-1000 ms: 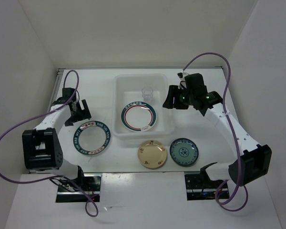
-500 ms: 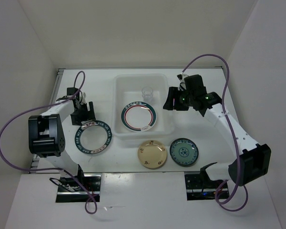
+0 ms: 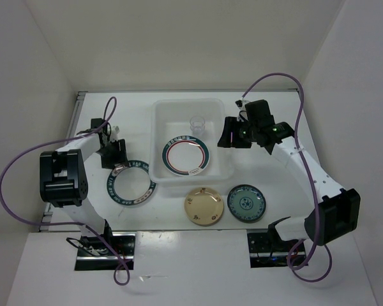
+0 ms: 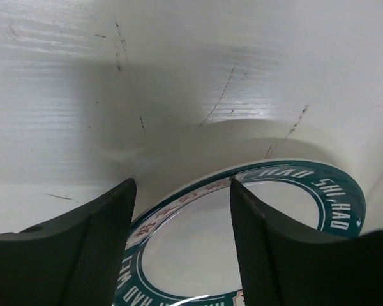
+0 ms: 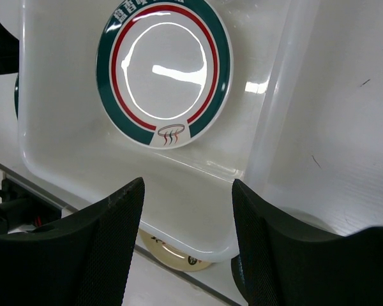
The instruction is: Place the mixed dishes into the plastic bin
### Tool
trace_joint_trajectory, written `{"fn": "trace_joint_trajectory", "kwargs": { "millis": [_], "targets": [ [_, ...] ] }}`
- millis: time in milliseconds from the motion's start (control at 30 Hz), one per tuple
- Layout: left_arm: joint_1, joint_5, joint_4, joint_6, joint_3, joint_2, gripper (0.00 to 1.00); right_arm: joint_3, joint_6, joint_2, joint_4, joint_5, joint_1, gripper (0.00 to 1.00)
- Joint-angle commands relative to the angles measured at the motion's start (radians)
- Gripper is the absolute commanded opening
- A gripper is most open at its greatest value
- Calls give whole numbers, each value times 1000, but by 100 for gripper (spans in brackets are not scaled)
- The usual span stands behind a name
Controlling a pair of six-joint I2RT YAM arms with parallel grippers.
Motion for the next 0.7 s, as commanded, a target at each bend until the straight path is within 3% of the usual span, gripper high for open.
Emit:
{"fn": "trace_joint_trajectory", "kwargs": {
  "millis": [0, 100, 133, 167, 667],
  "targets": [
    [1, 14, -23, 24, 20, 13, 66, 6, -18, 9, 5, -8, -6, 63],
    [1, 5, -23, 24, 20, 13, 51, 6, -18, 9, 5, 1, -6, 63],
    [1, 5, -23, 24, 20, 13, 37, 6, -18, 9, 5, 1, -6, 63],
    [1, -5, -23, 24, 20, 13, 34, 6, -18, 9, 5, 1, -6, 63],
    [10, 1, -2, 24, 11, 4, 28, 6, -9, 9, 14, 41, -6, 65]
  ]
}}
